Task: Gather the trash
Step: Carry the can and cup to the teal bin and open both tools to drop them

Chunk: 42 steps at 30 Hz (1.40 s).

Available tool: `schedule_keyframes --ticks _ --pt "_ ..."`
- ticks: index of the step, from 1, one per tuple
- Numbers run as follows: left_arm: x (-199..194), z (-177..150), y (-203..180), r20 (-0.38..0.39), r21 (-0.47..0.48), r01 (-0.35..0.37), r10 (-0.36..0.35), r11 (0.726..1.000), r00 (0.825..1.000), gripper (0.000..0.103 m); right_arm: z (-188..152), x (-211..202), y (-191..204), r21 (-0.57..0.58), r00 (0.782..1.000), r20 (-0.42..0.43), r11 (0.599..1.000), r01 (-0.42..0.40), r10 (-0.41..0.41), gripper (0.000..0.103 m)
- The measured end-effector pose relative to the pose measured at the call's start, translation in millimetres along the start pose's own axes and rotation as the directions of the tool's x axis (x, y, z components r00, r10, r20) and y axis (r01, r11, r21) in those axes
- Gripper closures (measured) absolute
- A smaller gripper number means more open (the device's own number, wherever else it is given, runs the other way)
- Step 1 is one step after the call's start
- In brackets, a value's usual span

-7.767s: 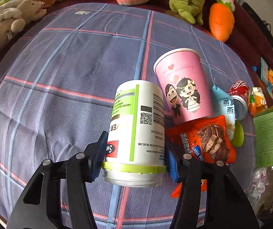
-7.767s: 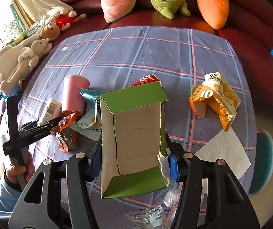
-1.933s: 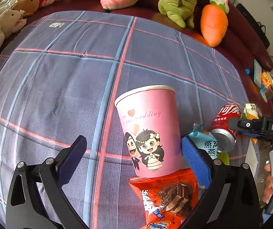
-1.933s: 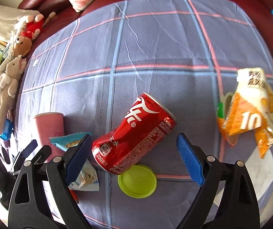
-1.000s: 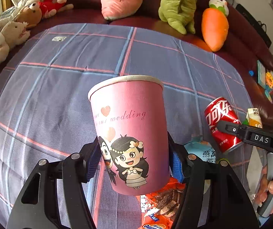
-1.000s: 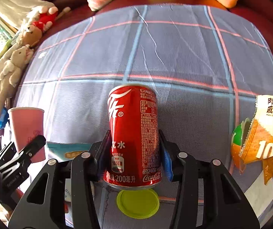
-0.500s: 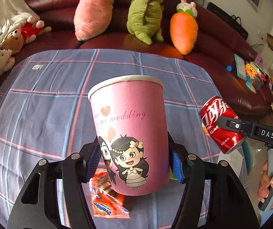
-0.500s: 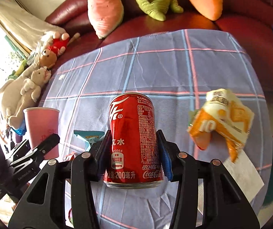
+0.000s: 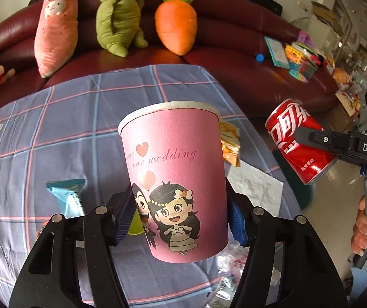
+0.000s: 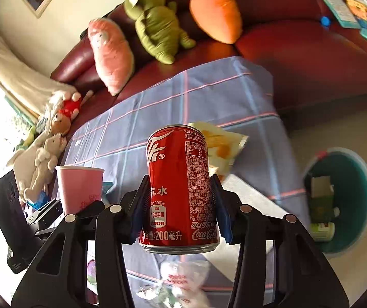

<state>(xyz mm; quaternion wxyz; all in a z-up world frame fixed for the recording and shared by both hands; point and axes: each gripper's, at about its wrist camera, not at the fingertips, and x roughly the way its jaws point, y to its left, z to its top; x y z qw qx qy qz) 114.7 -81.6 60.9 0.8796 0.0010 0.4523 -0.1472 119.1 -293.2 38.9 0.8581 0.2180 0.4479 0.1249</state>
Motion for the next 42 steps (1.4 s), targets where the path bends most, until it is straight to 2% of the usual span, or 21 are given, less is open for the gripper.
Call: schedule_keyframes --ticks 6,12,21,30,33,35,37,42 --pt "21.9 4.7 -68.4 -0.047 0.113 0.035 -0.030 0.993 0.998 0.040 -13.4 -38.6 -71.7 0.108 0.998 0.056 0.994 0.017 -0.023 0.059" --pt "51.5 6.6 -133.5 -0.103 0.233 0.073 -0.050 0.970 0.993 0.040 -28.7 -72.8 -142.6 0.227 0.992 0.110 0.973 0.042 -0.068 0.059" --pt "98.4 10.9 -199.4 -0.185 0.312 0.129 -0.073 0.941 0.980 0.040 -45.2 -87.5 -216.7 0.339 0.987 0.114 0.938 0.072 -0.117 0.059" --pt "146.2 8.1 -257.8 -0.262 0.371 0.180 -0.084 0.911 0.961 0.039 -49.8 -86.7 -254.8 0.392 0.985 0.099 0.916 0.089 -0.138 0.059" --pt "161.1 6.4 -267.1 -0.275 0.372 0.172 -0.068 0.912 0.959 0.038 -49.9 -87.9 -262.5 0.401 0.984 0.092 0.910 0.103 -0.151 0.059" --pt "169.2 4.5 -272.4 -0.285 0.372 0.159 -0.051 0.914 0.957 0.028 -49.7 -87.6 -266.6 0.404 0.983 0.086 0.908 0.112 -0.160 0.059" --pt "174.0 2.4 -274.8 -0.287 0.372 0.148 -0.038 0.917 0.957 0.022 -50.4 -87.0 -269.2 0.406 0.983 0.082 0.906 0.120 -0.167 0.059" --pt "179.7 2.0 -271.7 -0.294 0.359 0.150 -0.041 0.921 0.955 0.022 -51.0 -82.6 -276.6 0.413 0.983 0.070 0.902 0.126 -0.169 0.059"
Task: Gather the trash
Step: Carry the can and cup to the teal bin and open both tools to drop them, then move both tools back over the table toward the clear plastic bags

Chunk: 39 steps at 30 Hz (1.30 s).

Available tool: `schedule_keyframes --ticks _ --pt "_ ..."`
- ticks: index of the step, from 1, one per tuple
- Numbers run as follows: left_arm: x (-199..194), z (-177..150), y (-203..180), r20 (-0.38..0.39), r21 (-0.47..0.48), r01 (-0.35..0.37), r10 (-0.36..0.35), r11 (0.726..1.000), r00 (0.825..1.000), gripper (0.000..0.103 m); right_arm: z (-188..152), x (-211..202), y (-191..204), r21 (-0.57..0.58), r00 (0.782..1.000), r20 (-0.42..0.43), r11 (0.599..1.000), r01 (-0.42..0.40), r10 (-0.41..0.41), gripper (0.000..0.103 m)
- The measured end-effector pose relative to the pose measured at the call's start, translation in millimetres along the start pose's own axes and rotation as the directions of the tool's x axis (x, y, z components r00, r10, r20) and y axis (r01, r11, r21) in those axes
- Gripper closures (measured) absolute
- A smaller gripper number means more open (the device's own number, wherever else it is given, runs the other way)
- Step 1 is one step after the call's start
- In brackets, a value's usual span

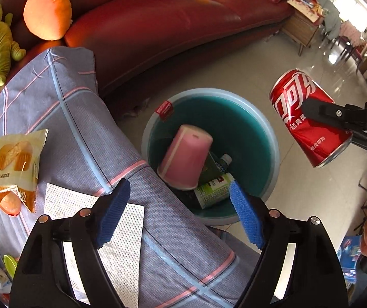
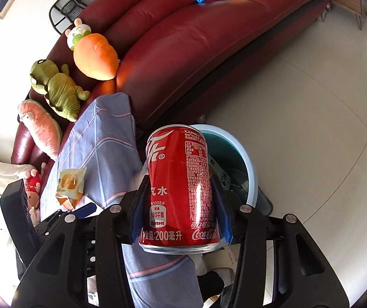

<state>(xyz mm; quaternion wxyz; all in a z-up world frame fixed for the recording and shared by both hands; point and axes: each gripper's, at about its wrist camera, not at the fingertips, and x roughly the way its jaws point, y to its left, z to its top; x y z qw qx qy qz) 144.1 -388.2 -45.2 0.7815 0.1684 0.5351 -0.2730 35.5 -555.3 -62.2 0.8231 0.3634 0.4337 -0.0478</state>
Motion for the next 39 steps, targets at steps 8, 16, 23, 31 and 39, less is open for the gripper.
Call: schedule_keyframes --ticks 8,16,23,31,39 --pt "-3.7 -2.9 10.5 0.006 -0.029 0.012 -0.012 0.999 1.000 0.022 2.6 11.6 4.9 -0.008 1.000 -0.014 1.000 0.007 -0.007 0.059" --pt "-19.0 -5.4 18.4 0.047 -0.063 0.031 -0.028 0.998 0.999 0.011 9.9 22.4 11.1 -0.026 0.999 -0.018 0.999 0.042 -0.042 0.042" --pt "-30.2 -10.2 25.9 0.069 -0.079 0.045 -0.039 0.996 0.997 0.010 6.1 27.3 14.5 -0.026 0.996 -0.040 0.996 0.080 -0.081 0.027" --pt "-38.9 -22.8 37.9 0.068 -0.111 0.065 -0.058 0.992 0.996 0.009 -3.5 17.2 24.5 -0.047 0.990 -0.046 0.990 0.131 -0.133 0.020" --pt "-60.0 -44.1 58.8 0.098 -0.143 0.069 -0.055 0.987 0.994 0.009 -17.4 8.1 50.9 -0.082 0.989 -0.044 0.987 0.137 -0.141 0.020"
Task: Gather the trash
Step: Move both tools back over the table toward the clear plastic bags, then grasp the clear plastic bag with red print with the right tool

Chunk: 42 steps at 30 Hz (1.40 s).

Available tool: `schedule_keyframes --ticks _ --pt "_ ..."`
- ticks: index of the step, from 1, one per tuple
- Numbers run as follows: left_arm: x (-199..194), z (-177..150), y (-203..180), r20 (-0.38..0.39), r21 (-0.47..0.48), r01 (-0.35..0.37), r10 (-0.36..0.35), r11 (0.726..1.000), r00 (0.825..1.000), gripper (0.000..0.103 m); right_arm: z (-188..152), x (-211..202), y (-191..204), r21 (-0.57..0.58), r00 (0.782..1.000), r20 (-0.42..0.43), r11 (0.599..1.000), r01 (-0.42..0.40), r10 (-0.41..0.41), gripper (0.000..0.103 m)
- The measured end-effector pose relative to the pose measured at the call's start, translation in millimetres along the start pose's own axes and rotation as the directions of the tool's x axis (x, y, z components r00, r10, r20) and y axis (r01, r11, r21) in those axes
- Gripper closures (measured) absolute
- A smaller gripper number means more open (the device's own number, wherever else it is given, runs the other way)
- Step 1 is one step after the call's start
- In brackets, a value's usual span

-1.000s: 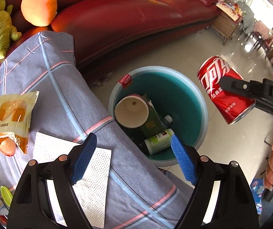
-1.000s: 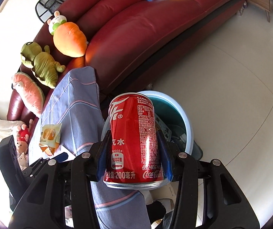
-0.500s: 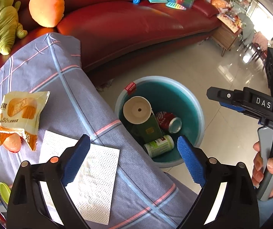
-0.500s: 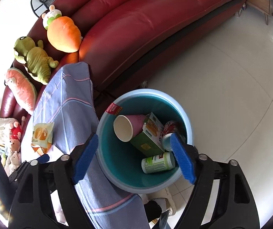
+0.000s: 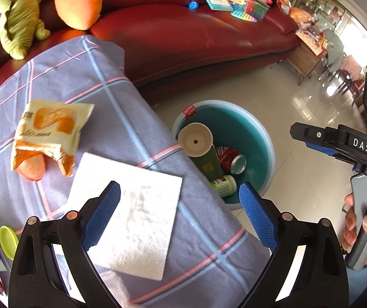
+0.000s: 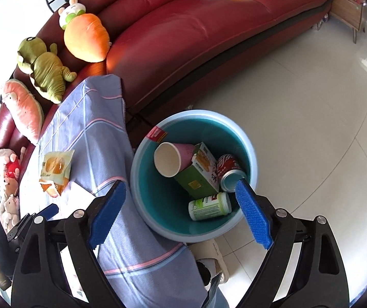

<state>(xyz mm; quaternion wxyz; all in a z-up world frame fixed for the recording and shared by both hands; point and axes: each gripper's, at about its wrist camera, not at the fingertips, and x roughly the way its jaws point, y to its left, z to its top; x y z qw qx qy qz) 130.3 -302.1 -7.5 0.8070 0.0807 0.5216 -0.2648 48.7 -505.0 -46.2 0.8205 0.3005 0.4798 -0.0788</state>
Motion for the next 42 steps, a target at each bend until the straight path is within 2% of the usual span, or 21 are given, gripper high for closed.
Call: schedule_keyframes --ticks 8,19,28,36,40,42 --pt "-23.2 -19.9 43.3 0.029 -0.067 -0.016 0.018 0.998 0.999 0.009 -14.6 0.6 47.0 -0.071 1.000 -0.023 0.997 -0.003 0.002 0.020" --pt "-53.1 -51.1 129.0 0.049 -0.201 -0.051 0.063 0.978 0.997 0.009 -34.4 18.5 121.1 -0.182 0.997 -0.074 0.983 -0.014 0.001 0.020" --pt "-89.9 -97.6 192.1 0.079 -0.306 -0.052 0.080 0.951 0.994 0.009 -87.3 28.9 187.1 -0.285 0.988 -0.156 0.957 -0.052 0.008 0.020" --pt "-103.3 -139.8 199.3 0.079 -0.316 -0.032 0.060 0.948 0.995 0.009 -141.4 34.1 213.4 -0.359 0.973 -0.229 0.930 -0.076 -0.009 0.020" --pt "-102.8 -158.5 192.5 0.070 -0.292 -0.039 0.062 0.956 0.996 0.009 -165.9 45.0 216.4 -0.370 0.949 -0.314 0.916 -0.152 0.030 0.020" --pt "-104.6 -166.8 194.3 0.078 -0.301 -0.044 0.071 0.953 0.994 0.009 -176.2 50.5 217.4 -0.393 0.947 -0.321 0.908 -0.149 0.017 0.020"
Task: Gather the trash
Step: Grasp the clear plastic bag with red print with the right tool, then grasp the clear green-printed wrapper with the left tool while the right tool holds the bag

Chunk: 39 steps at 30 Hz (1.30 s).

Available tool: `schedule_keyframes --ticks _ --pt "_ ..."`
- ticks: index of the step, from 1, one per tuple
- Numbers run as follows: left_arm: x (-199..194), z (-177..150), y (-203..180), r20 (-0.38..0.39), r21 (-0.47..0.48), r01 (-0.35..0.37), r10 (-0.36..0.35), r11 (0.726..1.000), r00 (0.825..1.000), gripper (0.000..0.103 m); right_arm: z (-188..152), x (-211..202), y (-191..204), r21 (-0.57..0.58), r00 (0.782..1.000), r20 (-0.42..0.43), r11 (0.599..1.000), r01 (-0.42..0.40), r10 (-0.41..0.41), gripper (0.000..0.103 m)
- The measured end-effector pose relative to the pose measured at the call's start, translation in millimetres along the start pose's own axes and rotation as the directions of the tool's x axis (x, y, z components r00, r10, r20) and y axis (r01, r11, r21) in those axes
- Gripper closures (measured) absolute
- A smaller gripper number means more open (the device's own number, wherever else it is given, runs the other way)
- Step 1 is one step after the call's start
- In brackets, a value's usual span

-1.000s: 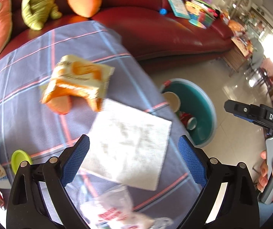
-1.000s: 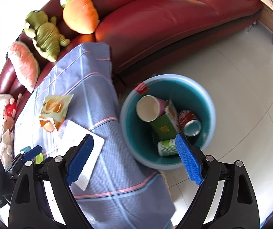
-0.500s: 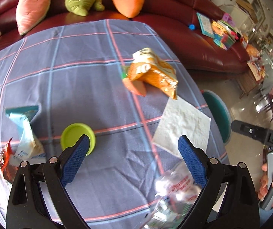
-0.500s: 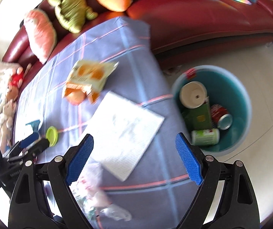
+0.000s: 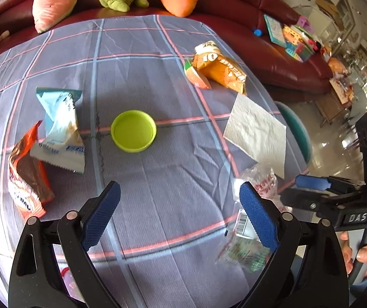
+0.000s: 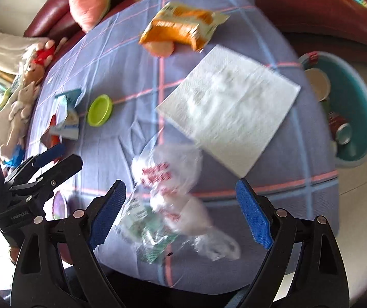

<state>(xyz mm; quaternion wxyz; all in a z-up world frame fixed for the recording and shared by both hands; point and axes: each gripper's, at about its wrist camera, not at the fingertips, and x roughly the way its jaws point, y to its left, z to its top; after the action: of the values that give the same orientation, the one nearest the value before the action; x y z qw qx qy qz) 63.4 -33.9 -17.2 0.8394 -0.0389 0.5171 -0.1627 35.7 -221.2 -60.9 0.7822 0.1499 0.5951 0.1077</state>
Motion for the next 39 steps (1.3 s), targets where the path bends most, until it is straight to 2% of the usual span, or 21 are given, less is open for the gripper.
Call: schedule_keyframes --ticks 2,5,10,11,12,13,15,18,21,24,31,36,39 --pt "-0.1 -4.7 4.0 0.002 -0.016 0.001 -0.001 1.000 1.000 0.009 -4.4 6.7 3.1 -0.023 1.000 -0.005 1.000 0.020 -0.020 0.022" --pt "-1.2 -10.6 11.1 -0.004 -0.033 -0.007 0.007 0.999 1.000 0.009 -6.6 14.9 4.4 -0.031 1.000 -0.026 0.999 0.010 -0.010 0.041" --pt "-4.4 -16.6 15.5 -0.007 -0.047 -0.012 0.012 0.999 1.000 0.009 -9.1 29.2 6.4 -0.043 0.999 -0.047 0.999 0.017 -0.019 0.042" --pt "-4.5 -17.6 15.0 -0.009 -0.046 -0.008 0.008 0.999 1.000 0.009 -9.7 27.2 8.5 -0.059 0.999 -0.035 0.998 0.008 -0.011 0.062" --pt "-4.8 -19.5 13.3 -0.012 -0.042 -0.003 0.003 0.999 1.000 0.009 -9.8 25.0 8.0 -0.047 0.999 -0.033 0.999 -0.020 0.019 0.065" --pt "-4.9 -21.9 10.4 -0.019 -0.034 0.006 -0.006 0.999 1.000 0.009 -9.1 18.9 5.7 -0.029 0.999 -0.012 0.999 -0.043 0.042 0.065" --pt "-4.9 -27.4 1.9 -0.033 -0.007 0.031 -0.031 0.999 0.999 0.009 -6.5 5.6 4.6 -0.028 0.999 0.042 0.999 -0.028 0.029 0.065" --pt "-1.3 -37.4 -20.5 -0.076 0.076 0.081 -0.075 0.994 0.994 0.009 -5.1 -17.1 -1.3 -0.020 0.994 0.098 0.999 -0.038 0.040 0.065" --pt "6.4 -49.4 -48.9 -0.137 0.170 0.144 -0.122 0.975 0.983 0.009 -6.3 -29.2 -6.0 -0.016 0.991 0.127 0.999 -0.046 0.048 0.065" --pt "16.6 -58.2 -73.3 -0.170 0.231 0.174 -0.136 0.957 0.976 0.009 -10.0 -33.8 -12.9 -0.003 0.988 0.141 0.998 -0.060 0.060 0.065" --pt "44.2 -64.9 -104.8 -0.228 0.303 0.155 -0.086 0.940 0.970 0.009 -14.6 -59.9 -39.6 0.051 0.976 0.207 0.996 -0.075 0.063 0.065" --pt "62.7 -68.1 -118.8 -0.242 0.340 0.120 -0.036 0.933 0.970 0.009 -20.9 -68.2 -64.3 0.093 0.972 0.228 0.993 -0.078 0.055 0.065" --pt "66.8 -68.7 -125.5 -0.222 0.356 0.095 -0.014 0.930 0.975 0.008 -24.2 -67.1 -78.7 0.116 0.972 0.229 0.989 -0.087 0.058 0.065"
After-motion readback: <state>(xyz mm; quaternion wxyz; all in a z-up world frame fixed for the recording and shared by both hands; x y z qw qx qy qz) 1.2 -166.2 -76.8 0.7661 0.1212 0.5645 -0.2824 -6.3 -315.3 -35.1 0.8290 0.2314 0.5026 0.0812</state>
